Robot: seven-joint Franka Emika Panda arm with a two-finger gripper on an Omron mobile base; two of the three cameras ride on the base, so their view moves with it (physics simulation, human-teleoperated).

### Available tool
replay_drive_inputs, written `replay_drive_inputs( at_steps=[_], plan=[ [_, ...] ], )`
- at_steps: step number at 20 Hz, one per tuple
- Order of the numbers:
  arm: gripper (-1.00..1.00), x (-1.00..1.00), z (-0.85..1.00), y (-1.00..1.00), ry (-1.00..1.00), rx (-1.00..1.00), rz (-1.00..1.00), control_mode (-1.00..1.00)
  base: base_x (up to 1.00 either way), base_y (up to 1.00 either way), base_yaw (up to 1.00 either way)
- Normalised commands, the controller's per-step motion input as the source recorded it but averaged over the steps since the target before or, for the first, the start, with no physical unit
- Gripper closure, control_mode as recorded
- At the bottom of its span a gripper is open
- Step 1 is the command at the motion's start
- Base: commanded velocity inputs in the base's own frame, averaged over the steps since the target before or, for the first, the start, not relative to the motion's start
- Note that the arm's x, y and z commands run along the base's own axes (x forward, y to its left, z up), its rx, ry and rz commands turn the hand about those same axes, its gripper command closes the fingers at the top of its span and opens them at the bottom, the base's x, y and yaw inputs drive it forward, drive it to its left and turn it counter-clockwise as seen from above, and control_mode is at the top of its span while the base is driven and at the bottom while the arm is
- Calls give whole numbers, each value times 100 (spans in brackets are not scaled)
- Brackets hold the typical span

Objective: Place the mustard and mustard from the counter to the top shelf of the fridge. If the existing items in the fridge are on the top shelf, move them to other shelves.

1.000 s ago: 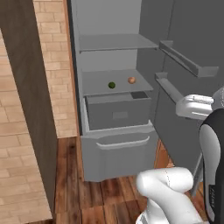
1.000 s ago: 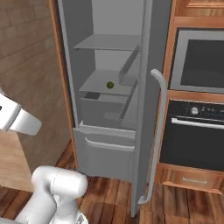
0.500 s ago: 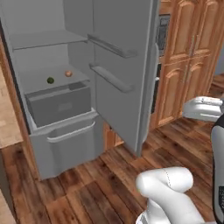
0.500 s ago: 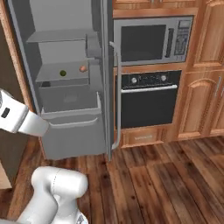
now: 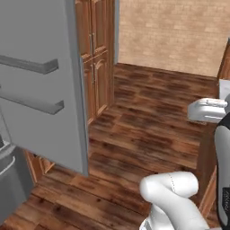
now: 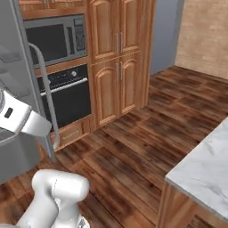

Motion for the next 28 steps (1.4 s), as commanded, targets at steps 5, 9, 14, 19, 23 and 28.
replay_drive_inputs(
  at_steps=[5,9,14,19,23,28],
  plan=[
    [-100,0,0,0,0,0,0,100,67,30,-69],
    [-100,0,0,0,0,0,0,100,100,56,-42],
    [-100,0,0,0,0,0,0,100,79,19,-30],
    [-100,0,0,0,0,0,0,100,38,-51,-30],
    [-100,0,0,0,0,0,0,100,100,2,-22],
    [-100,0,0,0,0,0,0,100,100,0,-19]
  ],
)
